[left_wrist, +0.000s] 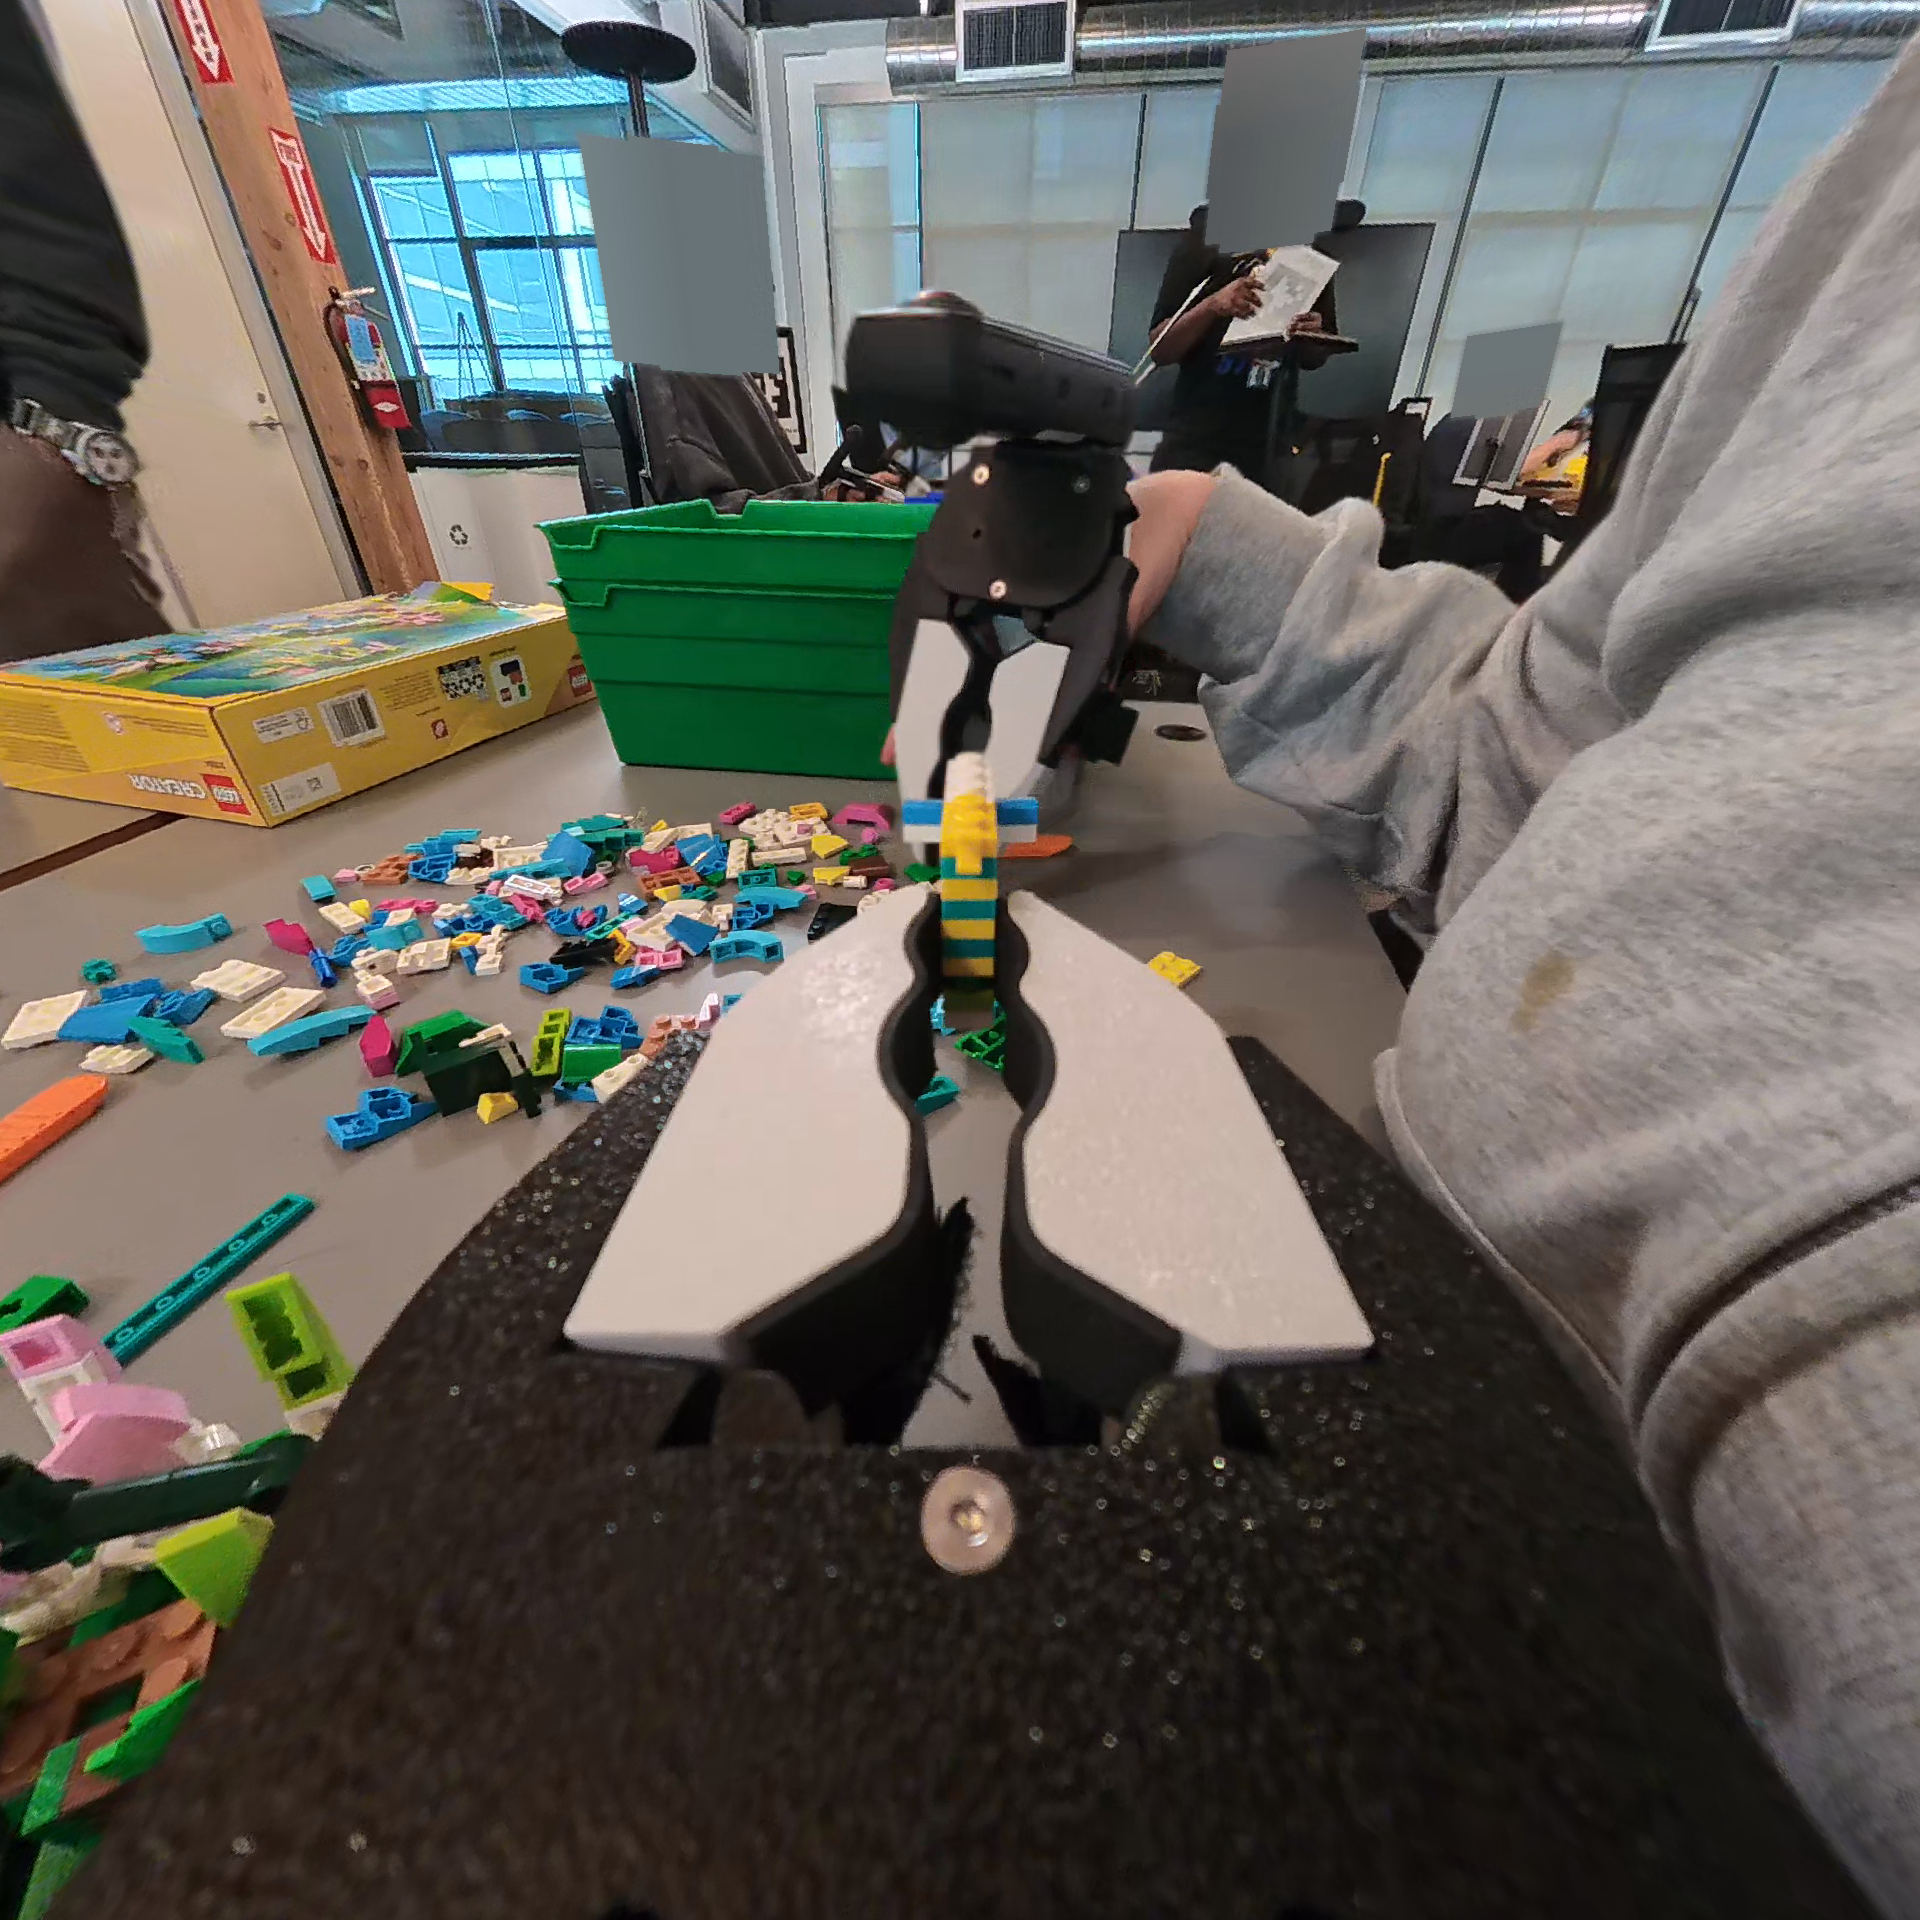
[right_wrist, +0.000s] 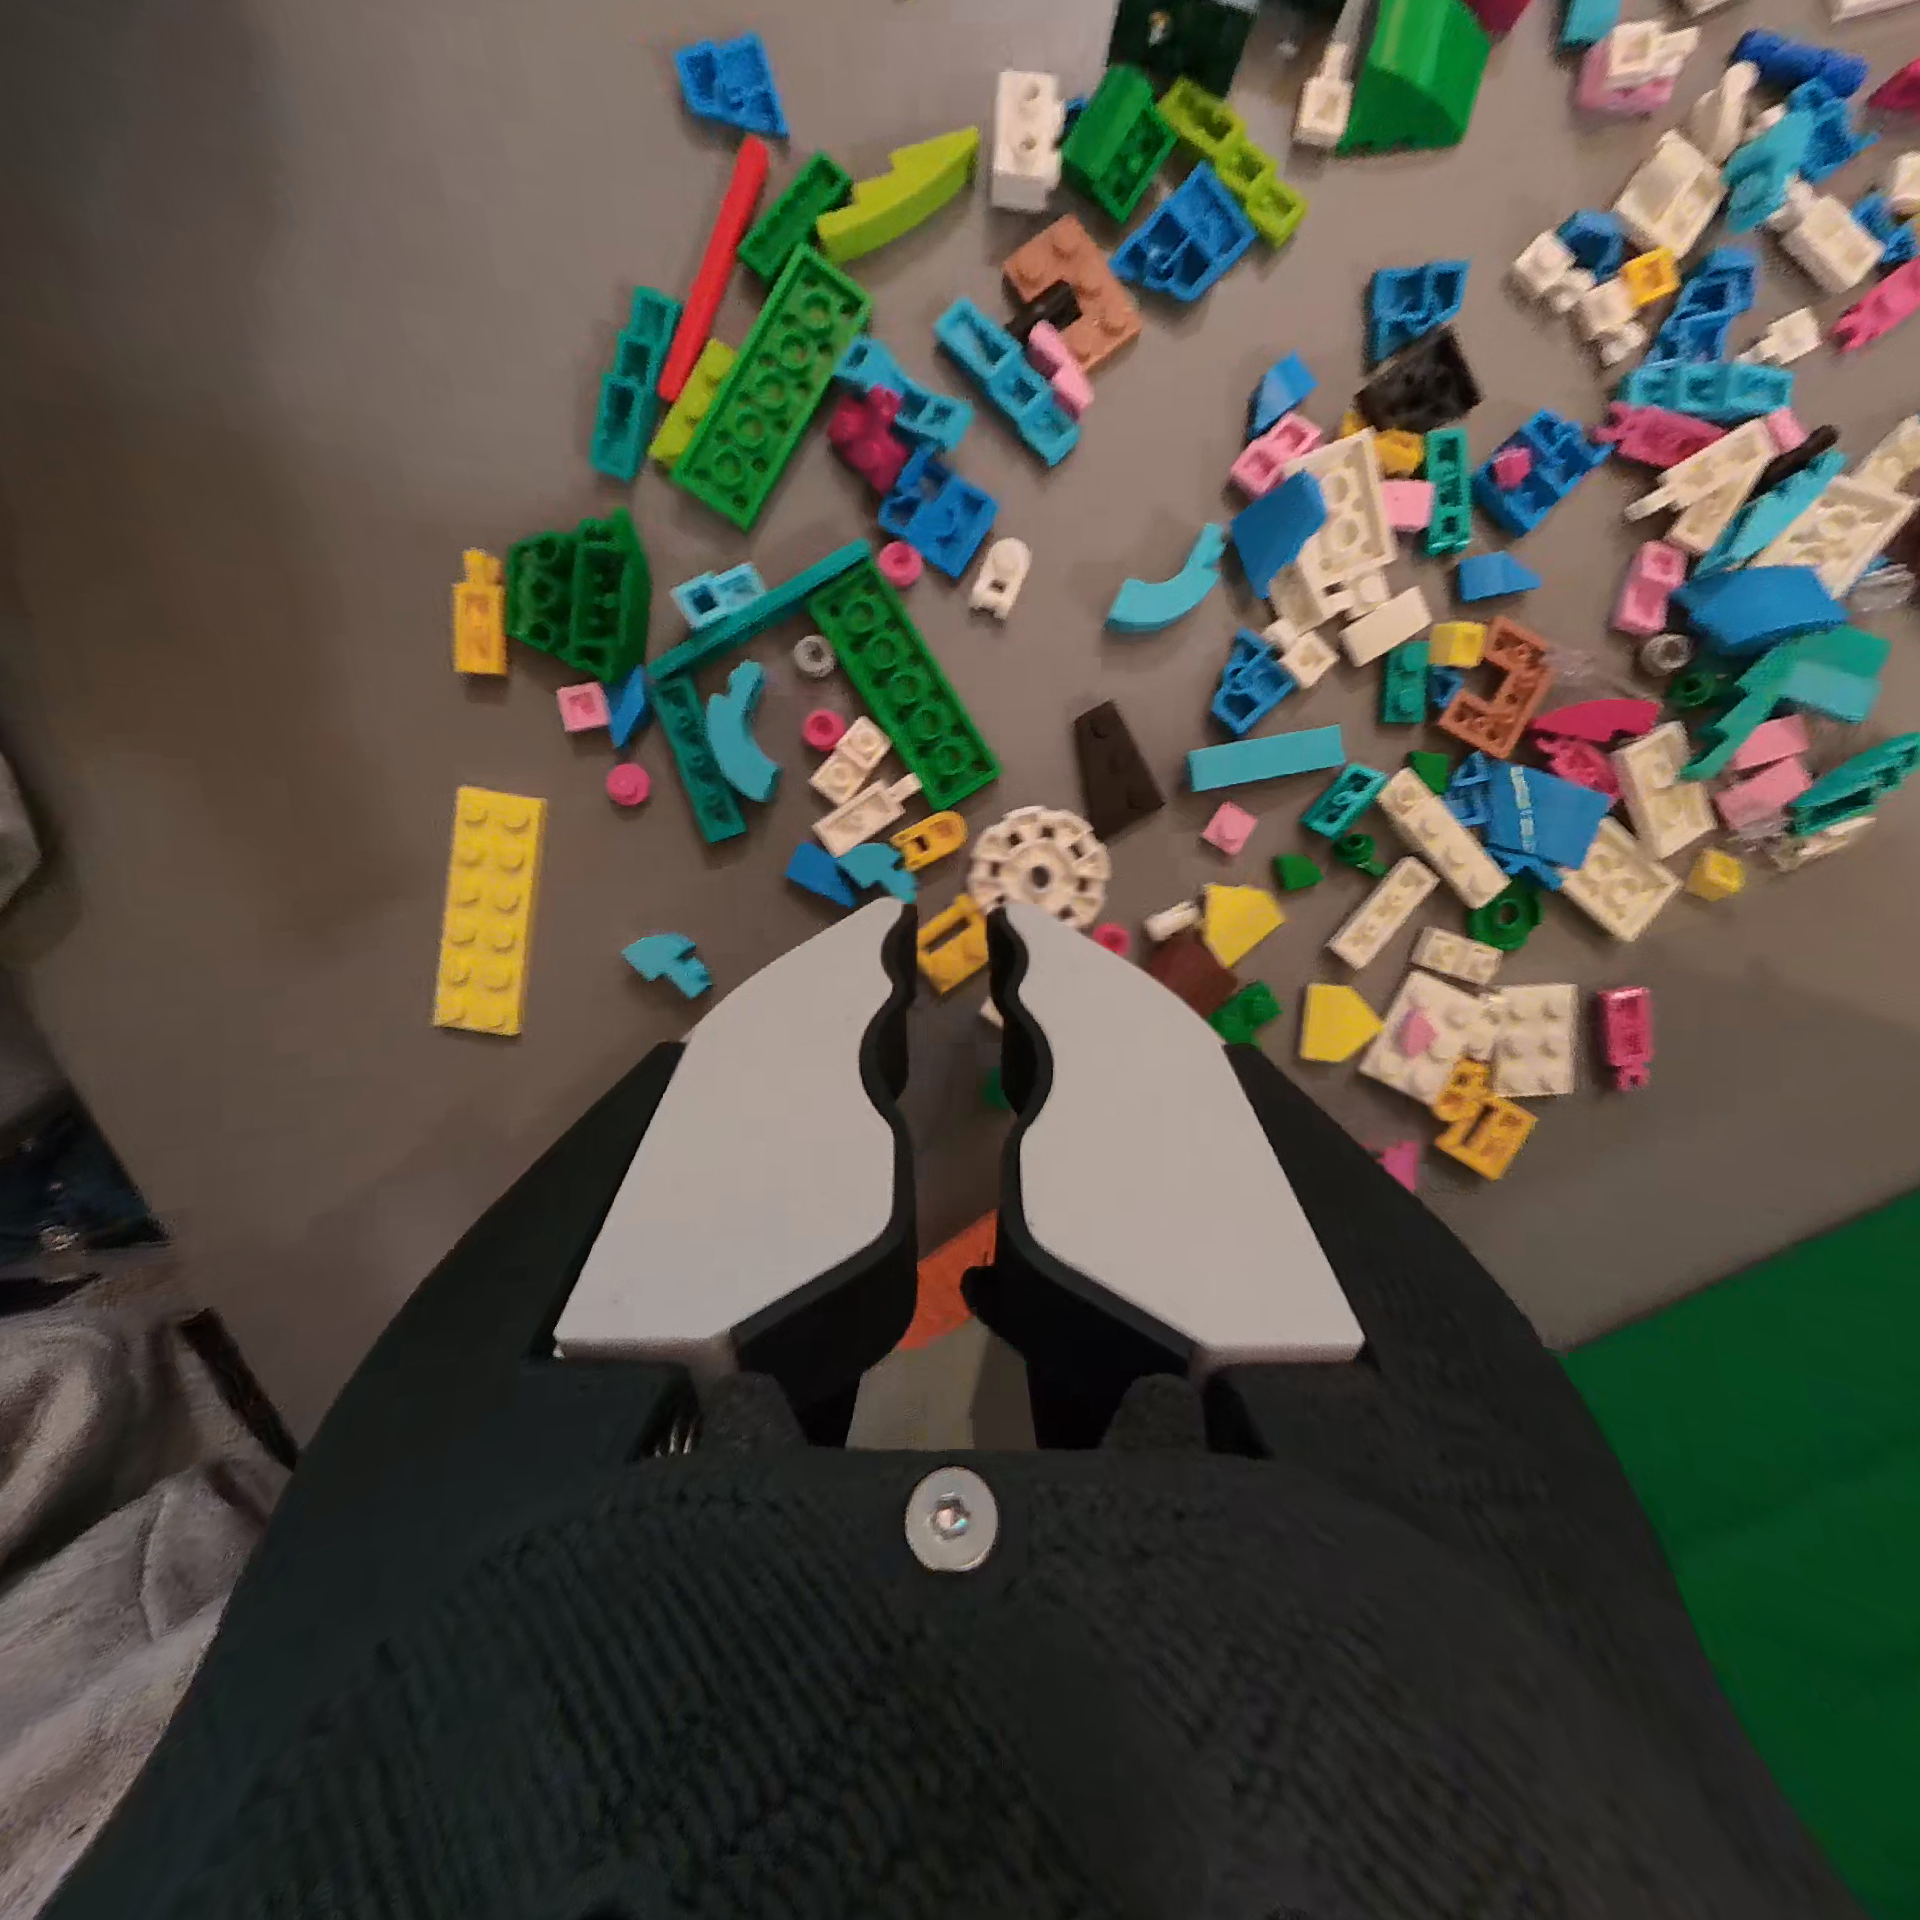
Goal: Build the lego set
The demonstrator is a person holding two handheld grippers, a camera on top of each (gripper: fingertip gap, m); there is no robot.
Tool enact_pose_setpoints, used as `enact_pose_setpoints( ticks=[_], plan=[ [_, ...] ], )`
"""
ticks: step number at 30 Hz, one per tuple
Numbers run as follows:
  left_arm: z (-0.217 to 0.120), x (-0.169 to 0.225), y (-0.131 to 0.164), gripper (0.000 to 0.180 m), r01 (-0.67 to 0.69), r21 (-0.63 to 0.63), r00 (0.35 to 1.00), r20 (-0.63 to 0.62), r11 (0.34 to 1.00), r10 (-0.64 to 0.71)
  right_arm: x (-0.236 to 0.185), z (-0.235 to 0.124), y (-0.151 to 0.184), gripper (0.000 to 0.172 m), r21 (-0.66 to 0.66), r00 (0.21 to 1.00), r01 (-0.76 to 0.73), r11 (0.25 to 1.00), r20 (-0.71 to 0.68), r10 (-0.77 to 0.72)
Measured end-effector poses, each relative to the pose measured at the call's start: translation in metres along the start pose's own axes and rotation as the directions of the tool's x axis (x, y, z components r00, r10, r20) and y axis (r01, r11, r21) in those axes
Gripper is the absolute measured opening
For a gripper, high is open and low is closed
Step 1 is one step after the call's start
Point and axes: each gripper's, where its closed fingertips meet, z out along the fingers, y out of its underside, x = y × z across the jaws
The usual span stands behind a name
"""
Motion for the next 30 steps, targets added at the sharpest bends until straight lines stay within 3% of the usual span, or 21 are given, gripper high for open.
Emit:
enact_pose_setpoints(
  ticks=[6,12,17,22,30],
  plan=[
    [0.0,0.0,0.0,0.008,0.007,0.0,1.0,-0.001,1.0,-0.007,-0.01,0.003,0.011,0.011,-0.031,1.0,-0.007,0.999,0.017,0.007],
    [0.001,0.0,0.001,0.008,-0.002,-0.008,1.0,0.0,1.0,0.002,-0.048,0.004,0.009,0.0,-0.053,0.974,-0.033,0.998,0.221,0.044],
    [0.0,0.001,0.001,0.008,-0.009,-0.007,1.0,-0.003,1.0,0.009,-0.051,0.004,0.005,0.013,-0.048,0.986,0.022,0.999,0.169,-0.013],
    [0.0,0.0,0.0,0.008,0.001,-0.003,1.0,-0.004,1.0,-0.001,-0.049,0.016,-0.005,0.013,-0.049,0.986,0.127,0.991,0.113,-0.121],
    [0.0,0.001,0.0,0.008,-0.001,-0.004,1.0,-0.006,1.0,0.001,-0.049,0.027,-0.01,0.008,-0.021,0.982,0.127,0.992,0.146,-0.122]
  ],
)
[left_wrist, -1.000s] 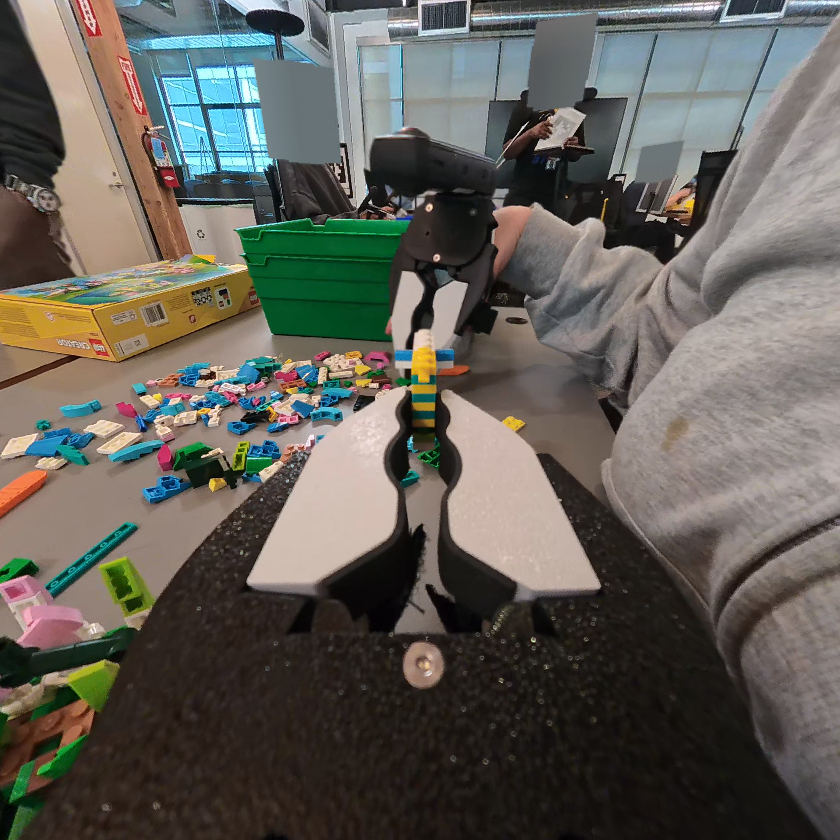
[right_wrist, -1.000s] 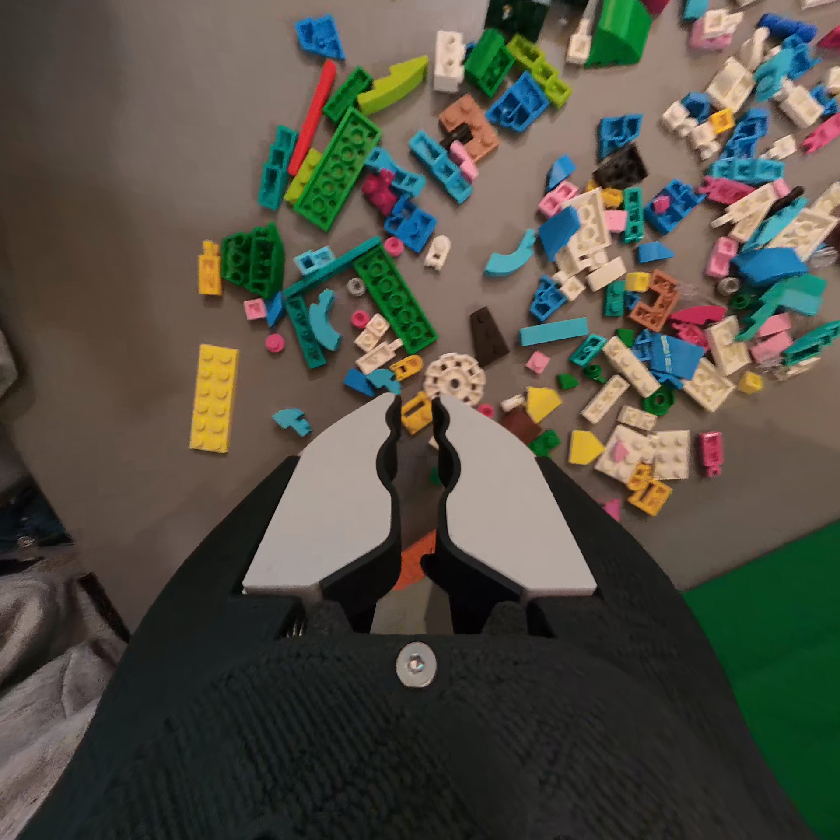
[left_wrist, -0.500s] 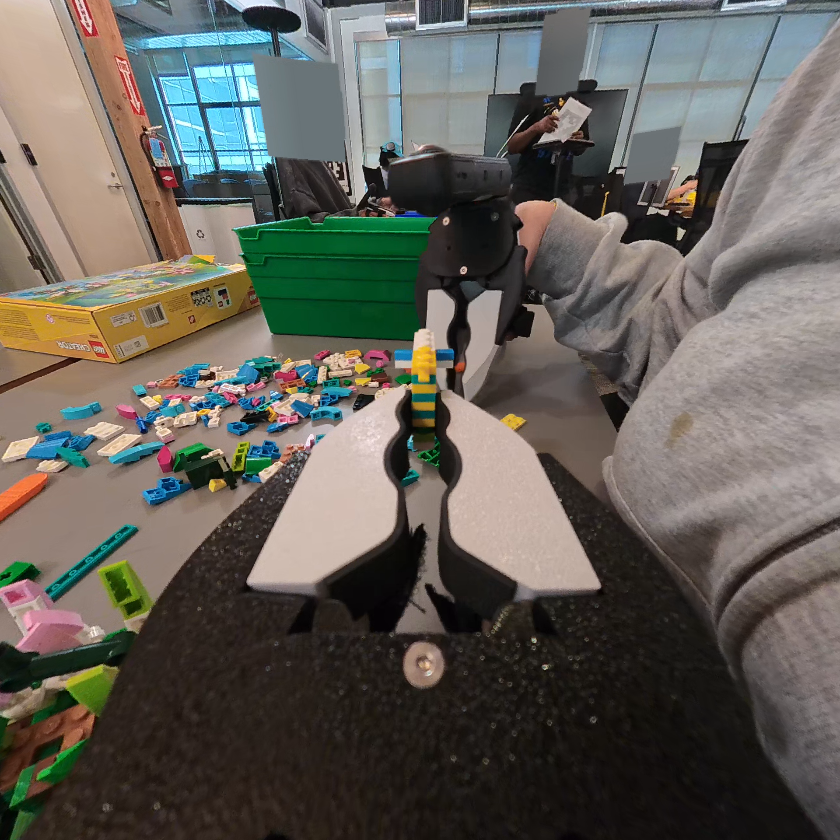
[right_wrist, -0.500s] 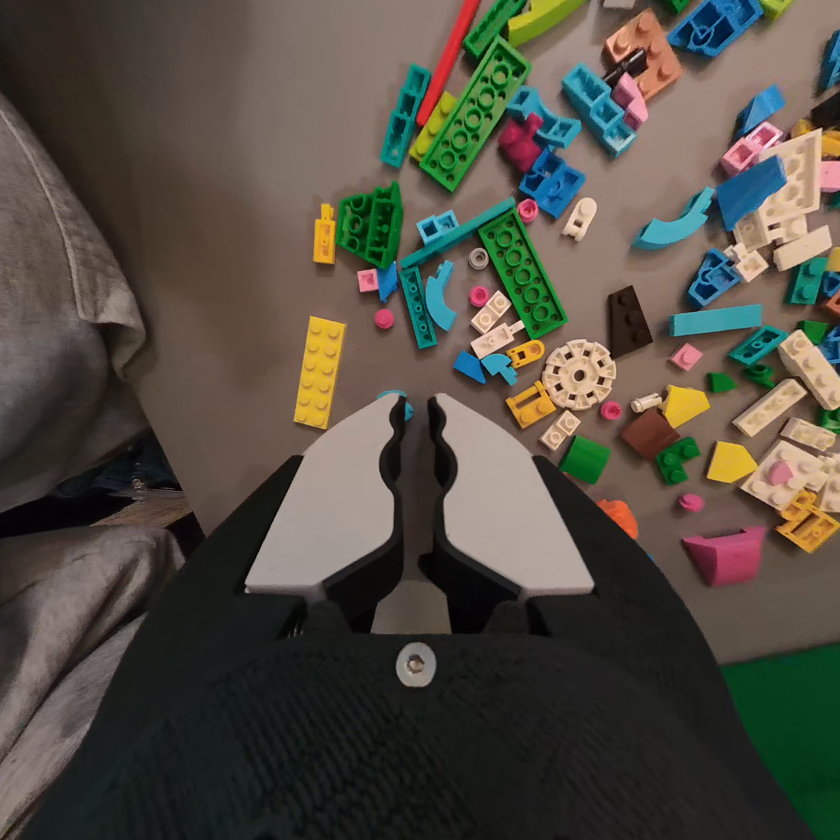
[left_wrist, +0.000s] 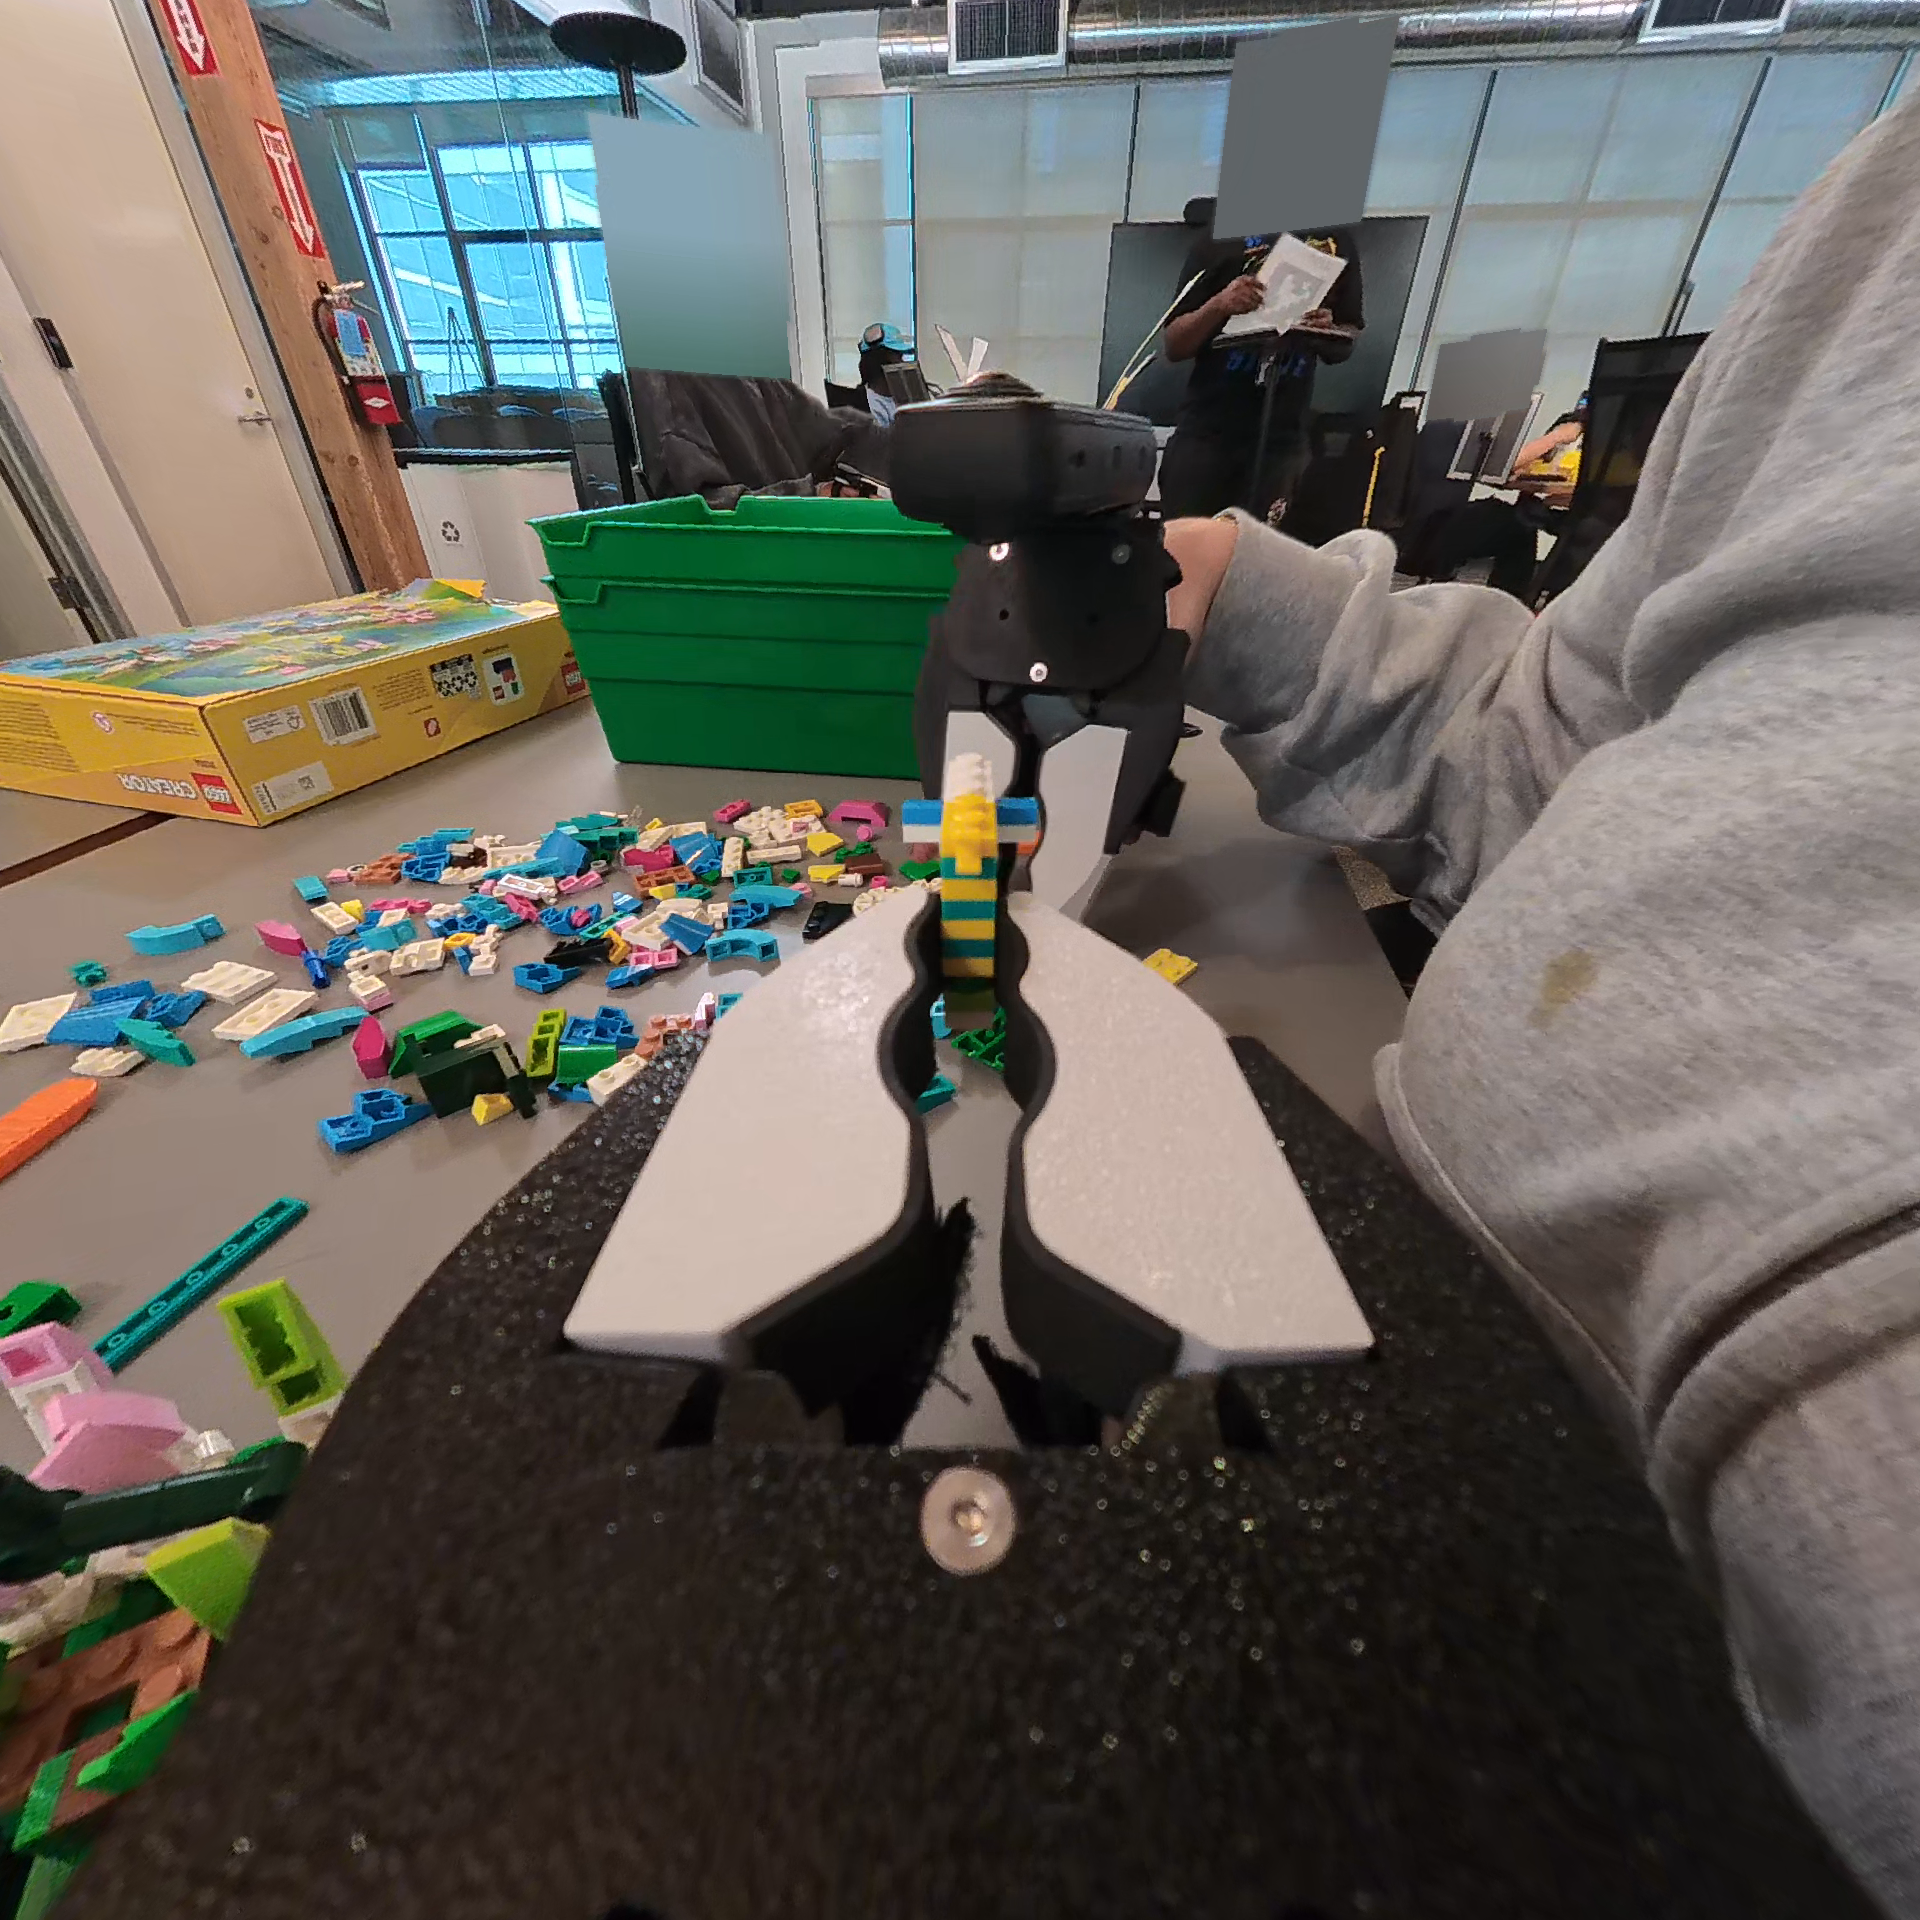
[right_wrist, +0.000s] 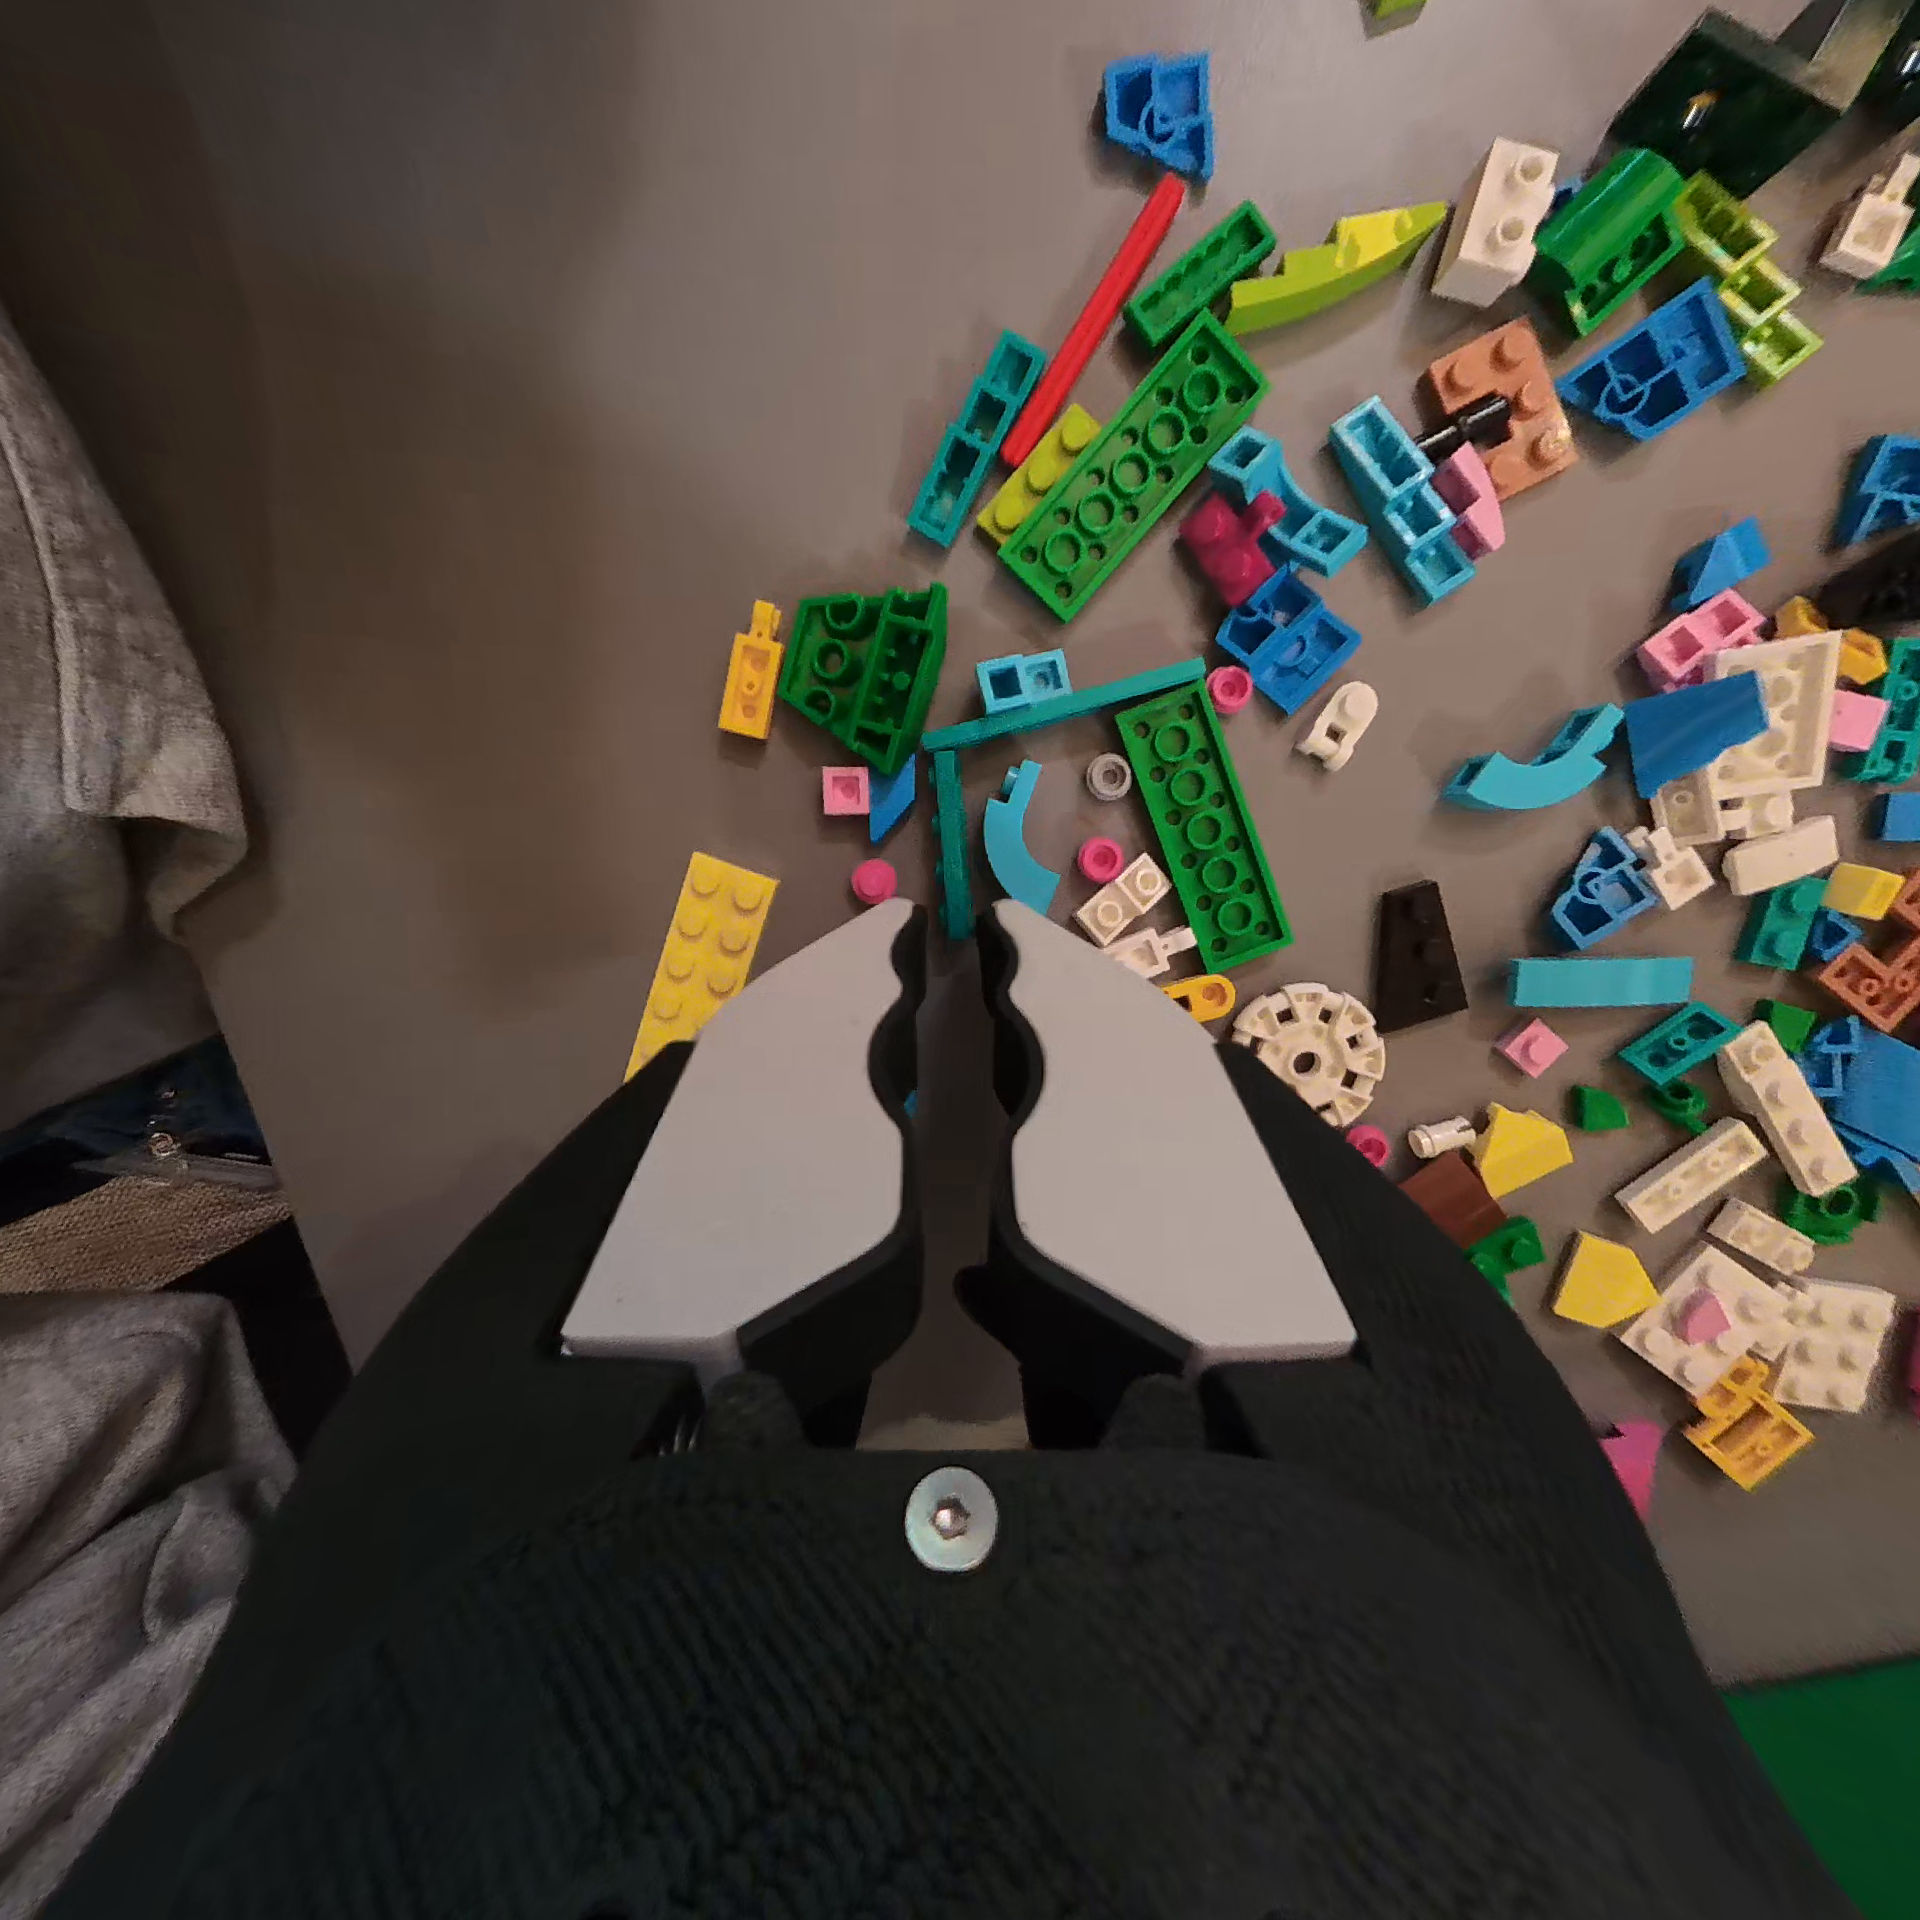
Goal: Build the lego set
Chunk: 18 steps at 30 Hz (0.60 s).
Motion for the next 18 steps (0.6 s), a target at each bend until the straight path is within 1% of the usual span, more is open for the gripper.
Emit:
enact_pose_setpoints(
  ticks=[1,5,9,13,18],
  plan=[
    [0.0,0.0,0.0,0.008,0.001,0.0,1.0,0.0,1.0,-0.001,-0.001,0.0,0.0,0.004,0.001,1.0,0.007,1.0,0.003,-0.007],
    [0.0,-0.001,0.0,0.008,0.01,0.0,1.0,0.002,1.0,-0.01,0.002,-0.002,0.001,0.003,-0.015,0.999,0.033,0.999,-0.027,-0.034],
    [-0.001,-0.003,-0.001,0.008,0.024,0.004,1.0,0.004,1.0,-0.024,0.005,-0.008,-0.003,0.003,0.012,0.999,0.016,1.0,-0.043,-0.015],
    [-0.002,-0.005,-0.002,0.008,0.032,0.015,0.999,0.014,0.999,-0.032,0.006,-0.014,-0.008,0.004,0.025,0.997,0.03,0.999,-0.072,-0.028],
    [-0.007,-0.008,-0.008,0.008,-0.012,0.065,0.999,0.053,0.998,0.008,0.009,-0.02,-0.024,0.003,0.07,0.993,0.031,0.997,-0.118,-0.023]
  ],
)
